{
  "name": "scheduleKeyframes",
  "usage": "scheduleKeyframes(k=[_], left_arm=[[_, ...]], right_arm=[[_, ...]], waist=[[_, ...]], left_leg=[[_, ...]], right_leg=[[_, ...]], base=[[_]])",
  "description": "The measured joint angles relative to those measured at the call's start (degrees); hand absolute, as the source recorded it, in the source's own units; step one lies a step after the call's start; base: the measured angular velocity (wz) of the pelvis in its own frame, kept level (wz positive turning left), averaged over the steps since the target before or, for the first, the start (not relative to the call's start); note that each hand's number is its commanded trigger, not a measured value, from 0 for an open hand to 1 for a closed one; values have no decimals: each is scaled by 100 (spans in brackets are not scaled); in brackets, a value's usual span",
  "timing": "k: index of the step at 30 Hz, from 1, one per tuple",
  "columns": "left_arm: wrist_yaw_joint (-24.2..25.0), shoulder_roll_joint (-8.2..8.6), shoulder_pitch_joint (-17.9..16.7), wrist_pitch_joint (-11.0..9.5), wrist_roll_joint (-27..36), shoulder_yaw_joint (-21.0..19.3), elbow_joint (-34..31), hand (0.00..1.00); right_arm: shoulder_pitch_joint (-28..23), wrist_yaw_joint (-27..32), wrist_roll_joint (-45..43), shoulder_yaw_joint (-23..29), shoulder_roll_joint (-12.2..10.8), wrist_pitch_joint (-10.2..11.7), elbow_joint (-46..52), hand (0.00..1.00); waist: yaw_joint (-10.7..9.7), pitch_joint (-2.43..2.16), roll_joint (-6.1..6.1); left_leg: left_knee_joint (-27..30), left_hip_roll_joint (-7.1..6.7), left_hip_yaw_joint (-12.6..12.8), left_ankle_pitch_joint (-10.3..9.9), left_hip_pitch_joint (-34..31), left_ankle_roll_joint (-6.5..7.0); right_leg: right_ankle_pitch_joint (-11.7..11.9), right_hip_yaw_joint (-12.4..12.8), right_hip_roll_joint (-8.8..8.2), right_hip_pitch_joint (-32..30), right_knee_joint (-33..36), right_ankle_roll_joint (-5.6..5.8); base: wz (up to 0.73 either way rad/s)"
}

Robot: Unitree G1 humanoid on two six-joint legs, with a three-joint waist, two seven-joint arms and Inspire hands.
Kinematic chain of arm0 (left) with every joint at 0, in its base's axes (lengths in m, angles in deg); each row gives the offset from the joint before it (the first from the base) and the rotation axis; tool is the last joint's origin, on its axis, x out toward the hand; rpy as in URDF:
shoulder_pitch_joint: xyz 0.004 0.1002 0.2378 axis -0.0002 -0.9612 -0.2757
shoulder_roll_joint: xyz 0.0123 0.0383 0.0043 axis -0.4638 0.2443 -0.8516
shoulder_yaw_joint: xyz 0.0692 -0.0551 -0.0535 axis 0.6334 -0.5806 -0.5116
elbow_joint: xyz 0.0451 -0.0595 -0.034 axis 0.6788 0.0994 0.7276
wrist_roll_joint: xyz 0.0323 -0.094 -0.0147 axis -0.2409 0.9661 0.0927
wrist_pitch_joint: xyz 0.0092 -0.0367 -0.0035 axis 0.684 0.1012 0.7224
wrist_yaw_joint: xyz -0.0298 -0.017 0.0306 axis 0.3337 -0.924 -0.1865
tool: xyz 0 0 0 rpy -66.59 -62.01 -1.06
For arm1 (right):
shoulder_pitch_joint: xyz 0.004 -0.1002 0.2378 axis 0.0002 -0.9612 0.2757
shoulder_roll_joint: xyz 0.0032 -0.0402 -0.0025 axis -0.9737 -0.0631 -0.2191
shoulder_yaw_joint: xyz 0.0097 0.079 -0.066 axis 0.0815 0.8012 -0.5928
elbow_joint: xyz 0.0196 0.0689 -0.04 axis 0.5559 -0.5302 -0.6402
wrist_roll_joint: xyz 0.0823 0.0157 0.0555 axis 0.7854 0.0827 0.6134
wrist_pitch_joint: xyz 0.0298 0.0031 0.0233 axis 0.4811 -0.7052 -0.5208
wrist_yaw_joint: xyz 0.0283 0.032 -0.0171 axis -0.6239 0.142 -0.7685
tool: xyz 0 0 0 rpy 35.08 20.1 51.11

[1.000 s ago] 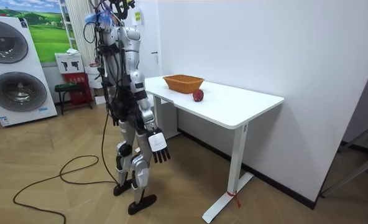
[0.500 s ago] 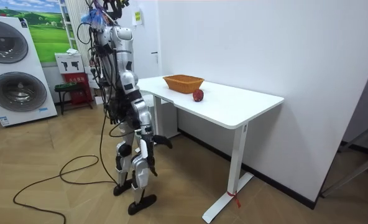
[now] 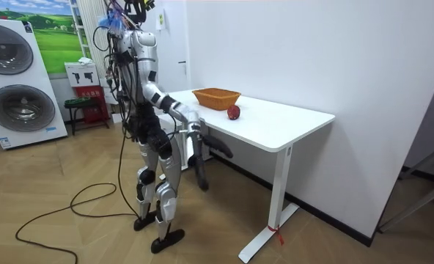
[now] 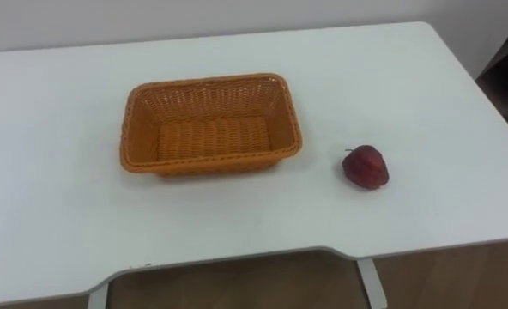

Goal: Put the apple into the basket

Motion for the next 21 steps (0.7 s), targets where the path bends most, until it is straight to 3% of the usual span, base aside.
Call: scheduleKeyframes(k=[5,7,9,14,21], left_arm=[[-12,-8,72,-131,-4,564,17,0],[-12,-16,92,-162,2,661,23,0],[-23,-14,98,-165,69,753,12,0],[-27,-12,98,-248,248,1016,11,0],[-4,-1,138,-444,328,1095,140,0]], right_arm=[[-44,570,-1927,-733,79,131,1319,0],[-81,604,-2313,-1013,132,173,1571,0],[-125,606,-2856,-1395,126,190,1811,0],[-138,308,-3364,-2149,119,248,1915,0],[-309,-452,-3802,-2895,119,265,1906,0]], waist=[[277,6,-3],[350,4,-1],[453,40,-40],[613,55,-54],[725,47,89]], left_leg=[[-37,2,59,0,2,0],[-41,2,61,0,5,0],[-57,5,61,0,10,0],[-69,18,76,0,29,-1],[-74,45,76,0,48,-1]], right_leg=[[4,92,14,-60,-1,-2],[4,98,15,-55,-4,-3],[4,91,16,-60,-8,-3],[38,88,27,-7,-93,-3],[114,-1,43,66,-216,-12]], base=[[-9],[0],[0],[0],[1]])
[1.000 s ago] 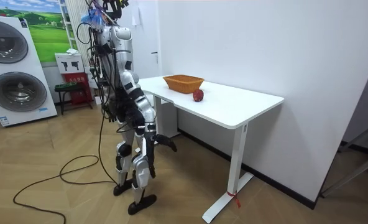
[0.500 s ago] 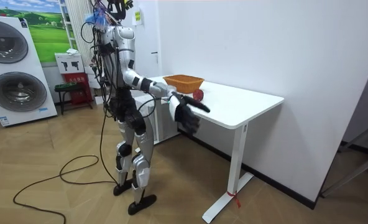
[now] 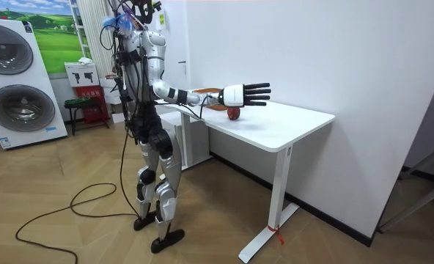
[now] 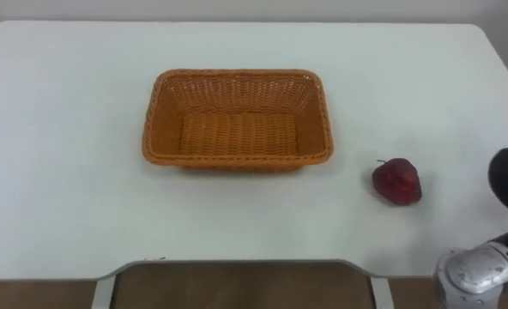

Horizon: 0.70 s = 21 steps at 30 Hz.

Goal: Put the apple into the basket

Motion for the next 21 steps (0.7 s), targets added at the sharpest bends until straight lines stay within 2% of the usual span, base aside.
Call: scheduleKeyframes(k=[5,11,21], left_arm=[[32,13,29,-14,109,-8,146,0],[137,26,55,-82,241,-9,232,0],[147,41,72,-95,465,6,236,0]], right_arm=[[-110,-436,-344,-272,-2,-1,0,0],[-170,-815,-433,-564,-7,158,1,0],[-311,-1513,-436,-925,-11,160,44,0]], waist=[[75,-2,44],[114,-1,12],[172,-18,15]], left_leg=[[-2,7,18,0,85,-1],[-10,6,18,-1,158,-3],[-45,11,15,-1,174,-2]], right_leg=[[0,0,3,76,7,-1],[0,-4,-1,119,-12,-2],[40,-12,11,197,-87,1]], base=[[-2],[0],[0]])
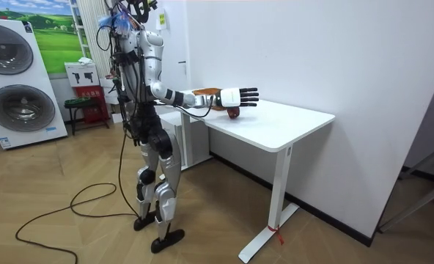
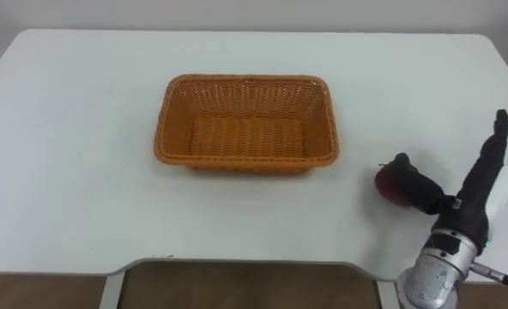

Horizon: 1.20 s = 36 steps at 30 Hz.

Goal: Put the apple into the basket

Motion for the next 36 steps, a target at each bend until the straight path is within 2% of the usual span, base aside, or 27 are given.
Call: scheduleKeyframes(k=[13,16,21,22,23,24,34,36], left_arm=[[-12,7,0,-2,0,1,62,0],[-12,9,0,-2,0,3,63,0],[-12,0,-4,-40,0,56,64,0],[-8,1,-5,-43,0,71,64,0],[-1,1,-16,-43,-1,79,63,0],[-2,-1,-33,-43,-1,95,63,0],[-4,-34,-39,-39,-3,120,39,0],[-4,-36,-43,-39,-3,120,46,0]], right_arm=[[-5,-574,-186,-172,-26,-6,-3,0],[-26,-667,-196,-240,-35,-6,-19,0],[-116,-781,-244,-389,-33,-13,-451,0],[-165,-825,-244,-396,-35,-17,-521,34],[-212,-870,-244,-410,-32,-21,-530,91],[-227,-888,-244,-429,-32,-19,-555,100],[-154,-1042,-297,-240,-1,54,-811,100],[-47,-1033,-293,-165,-5,193,-1086,100]], waist=[[13,-7,-11],[0,-12,-35],[6,-20,-152],[18,-18,-171],[27,-11,-170],[27,-6,-162],[-1,-12,-173],[-9,-16,-180]], left_leg=[[2,-2,-51,0,-11,1],[9,-4,-77,1,-12,1],[39,-10,-119,0,4,1],[40,-12,-123,0,-1,1],[40,-9,-125,0,-10,0],[39,-3,-127,0,-13,0],[17,1,-128,-1,-11,-1],[19,1,-127,-1,-4,-1]], right_leg=[[1,-34,-5,5,1,-1],[1,-49,-8,13,4,-1],[1,-116,-17,87,-27,-1],[1,-126,-20,92,-38,0],[14,-133,-17,93,-69,-3],[33,-137,-11,97,-94,-5],[37,-162,-11,95,-89,-8],[37,-161,-11,105,-91,-8]], base=[[0],[2],[7],[5],[0],[0],[0],[0]])
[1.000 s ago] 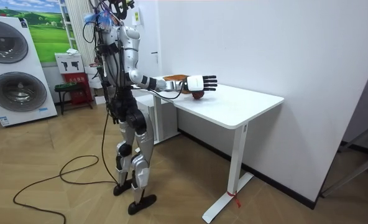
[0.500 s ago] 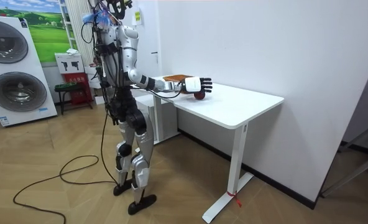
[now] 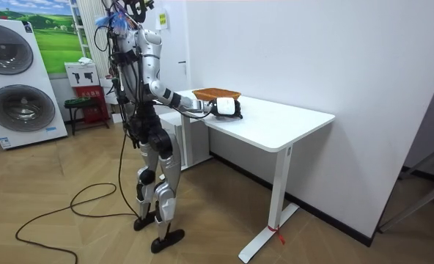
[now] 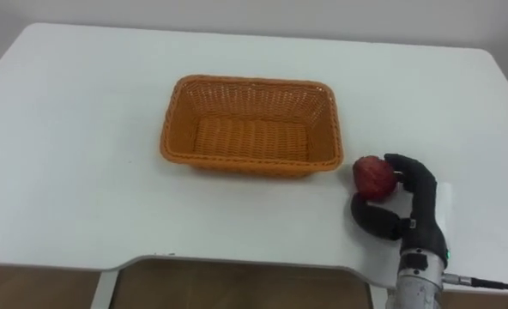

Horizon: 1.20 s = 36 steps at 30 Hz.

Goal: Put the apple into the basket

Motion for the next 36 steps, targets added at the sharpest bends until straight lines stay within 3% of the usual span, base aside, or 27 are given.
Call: scheduleKeyframes(k=[9,15,24,26,29,36], left_arm=[[-11,-19,-2,8,-20,-13,-3,0],[-11,-19,5,8,-114,-44,-5,0],[15,7,-4,8,-103,-2,-5,0],[15,23,13,7,-114,2,-5,0],[16,48,13,6,-102,-11,1,0],[22,68,27,5,-96,2,5,0]], right_arm=[[350,-76,41,327,-22,19,-519,100],[327,-134,199,376,-221,79,-537,100],[333,-46,479,364,-246,84,-454,100],[324,0,522,344,-247,-73,-229,100],[307,94,505,346,-249,-249,216,100],[344,358,505,341,-230,-228,1404,100]], waist=[[6,-6,-9],[-12,-12,-16],[-45,-36,41],[-38,-34,59],[-39,14,151],[15,18,190]], left_leg=[[-5,1,-2,0,-6,0],[-3,1,-1,0,-4,0],[-28,1,4,0,-4,0],[-27,-1,7,1,3,1],[-24,-2,38,1,4,2],[-16,3,51,2,-5,1]], right_leg=[[0,-18,-1,-6,-17,1],[1,-14,-2,-6,-13,1],[6,-13,-2,-9,1,-1],[6,-11,-1,-15,2,0],[6,11,-1,-26,0,0],[5,20,4,-43,-6,0]], base=[[0],[0],[0],[0],[-4],[-1]])
